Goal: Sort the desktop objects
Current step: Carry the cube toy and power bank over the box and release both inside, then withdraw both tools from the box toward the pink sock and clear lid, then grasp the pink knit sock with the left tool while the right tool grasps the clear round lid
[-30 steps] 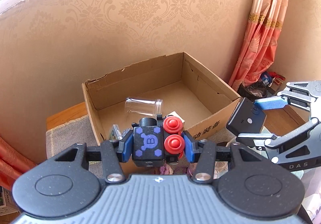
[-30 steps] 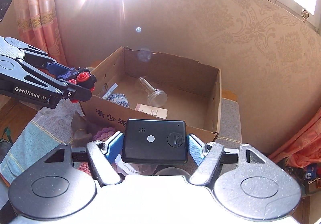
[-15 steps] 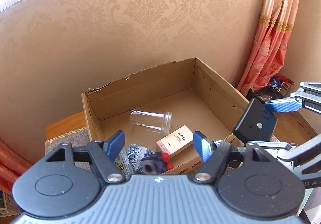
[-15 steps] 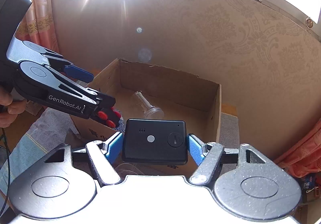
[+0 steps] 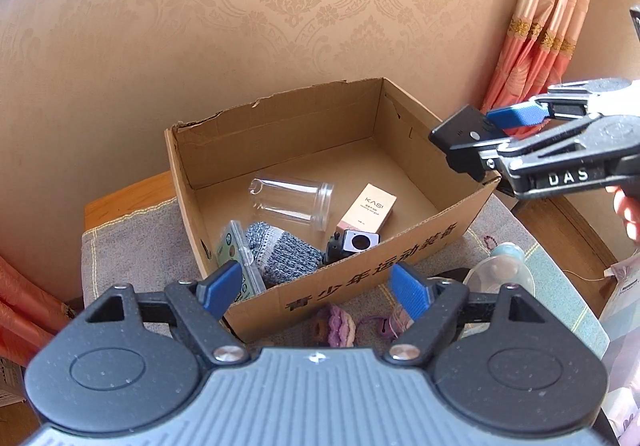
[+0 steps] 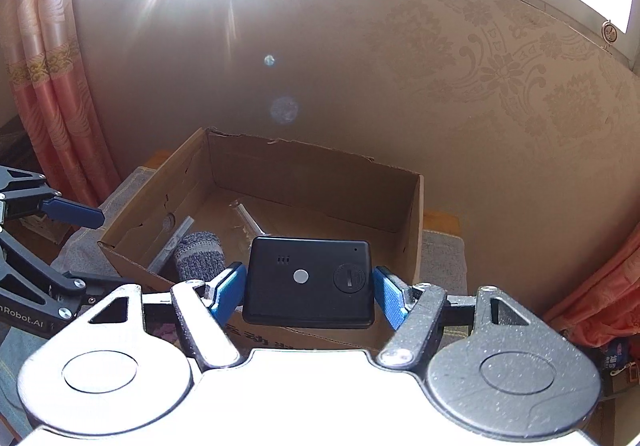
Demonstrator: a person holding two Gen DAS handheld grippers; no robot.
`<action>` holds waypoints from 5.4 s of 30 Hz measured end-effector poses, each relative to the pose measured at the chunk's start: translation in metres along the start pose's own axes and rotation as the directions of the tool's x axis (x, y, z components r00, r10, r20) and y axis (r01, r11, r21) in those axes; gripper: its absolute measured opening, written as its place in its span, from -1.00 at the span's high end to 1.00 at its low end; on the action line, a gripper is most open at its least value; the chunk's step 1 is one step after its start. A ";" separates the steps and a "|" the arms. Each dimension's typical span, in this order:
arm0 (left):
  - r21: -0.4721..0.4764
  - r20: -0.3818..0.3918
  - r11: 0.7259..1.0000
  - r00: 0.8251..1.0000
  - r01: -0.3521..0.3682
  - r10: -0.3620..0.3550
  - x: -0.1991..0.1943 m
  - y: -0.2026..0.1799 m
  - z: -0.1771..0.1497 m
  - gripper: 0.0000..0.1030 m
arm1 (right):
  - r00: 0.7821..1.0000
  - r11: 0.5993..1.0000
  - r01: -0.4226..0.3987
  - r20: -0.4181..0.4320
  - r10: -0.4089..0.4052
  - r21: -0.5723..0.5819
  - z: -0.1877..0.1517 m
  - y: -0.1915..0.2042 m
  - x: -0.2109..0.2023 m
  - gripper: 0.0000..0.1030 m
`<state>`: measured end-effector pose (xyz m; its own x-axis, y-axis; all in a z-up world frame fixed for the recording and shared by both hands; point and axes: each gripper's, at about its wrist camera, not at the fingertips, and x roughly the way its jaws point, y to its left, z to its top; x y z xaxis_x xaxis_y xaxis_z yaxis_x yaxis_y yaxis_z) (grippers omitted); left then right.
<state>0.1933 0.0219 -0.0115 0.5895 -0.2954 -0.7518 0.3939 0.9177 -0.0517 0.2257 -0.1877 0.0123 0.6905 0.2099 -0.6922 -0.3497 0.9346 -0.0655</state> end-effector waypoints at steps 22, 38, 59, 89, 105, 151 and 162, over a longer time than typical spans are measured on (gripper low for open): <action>0.054 -0.037 0.998 0.999 0.023 -0.022 -0.020 -0.025 -0.052 -0.70 | 0.999 1.000 0.011 -0.039 -0.010 0.025 -0.008 0.011 -0.005 -0.73; 0.039 -0.067 0.999 0.997 0.027 -0.025 -0.030 -0.061 -0.083 -0.71 | 1.000 0.995 -0.017 -0.019 0.019 0.094 -0.059 0.013 -0.048 -0.96; 0.153 -0.131 0.987 0.991 0.056 -0.036 -0.001 -0.085 -0.104 -0.71 | 0.992 0.980 -0.048 -0.109 0.070 0.195 -0.149 0.018 -0.051 -0.99; 0.265 -0.186 0.952 0.977 0.153 -0.106 0.070 -0.084 -0.086 -0.73 | 0.989 0.950 -0.048 -0.120 0.088 0.308 -0.174 0.007 -0.057 -0.99; 0.447 -0.191 0.877 0.977 0.177 -0.099 0.065 -0.093 -0.093 -0.75 | 0.988 0.957 -0.067 -0.117 0.104 0.281 -0.174 0.010 -0.053 -0.99; 0.338 -0.167 0.918 0.973 0.207 -0.158 0.053 -0.059 -0.100 -0.19 | 0.950 0.923 0.267 -0.083 -0.300 -0.278 -0.154 0.064 0.035 -0.79; 0.314 -0.152 0.929 0.976 0.195 -0.153 0.047 -0.061 -0.093 -0.19 | 0.974 0.991 0.093 -0.197 -0.110 -0.096 -0.148 0.044 0.010 -0.79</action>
<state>0.1317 -0.0232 -0.1048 0.4076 -0.3887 -0.8263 0.7023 0.7117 0.0116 0.1235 -0.1866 -0.1043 0.5865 0.0446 -0.8087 -0.3431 0.9181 -0.1982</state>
